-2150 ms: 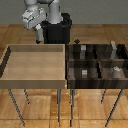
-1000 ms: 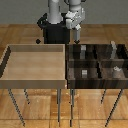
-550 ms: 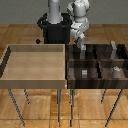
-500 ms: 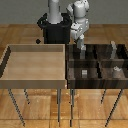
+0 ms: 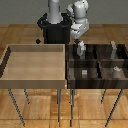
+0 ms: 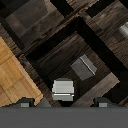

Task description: Place the milk carton into the appropriate compartment.

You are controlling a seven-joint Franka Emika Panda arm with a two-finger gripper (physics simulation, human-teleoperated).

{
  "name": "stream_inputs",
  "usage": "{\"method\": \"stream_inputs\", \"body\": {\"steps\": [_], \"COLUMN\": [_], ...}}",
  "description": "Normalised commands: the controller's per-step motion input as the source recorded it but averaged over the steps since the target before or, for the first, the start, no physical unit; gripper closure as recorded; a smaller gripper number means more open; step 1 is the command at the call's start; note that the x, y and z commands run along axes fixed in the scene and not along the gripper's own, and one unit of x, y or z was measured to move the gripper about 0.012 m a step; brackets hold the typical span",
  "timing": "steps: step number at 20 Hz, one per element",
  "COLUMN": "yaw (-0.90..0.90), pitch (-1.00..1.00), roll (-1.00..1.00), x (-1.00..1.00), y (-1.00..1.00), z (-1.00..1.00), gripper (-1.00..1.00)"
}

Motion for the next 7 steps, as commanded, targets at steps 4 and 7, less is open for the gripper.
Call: {"method": "stream_inputs", "body": {"steps": [4, 7], "yaw": [0.00, 0.00], "pitch": [0.00, 0.00], "roll": [0.00, 0.00], "x": [0.00, 0.00], "y": [0.00, 0.00], "z": [0.00, 0.00], "gripper": [-1.00, -1.00]}}
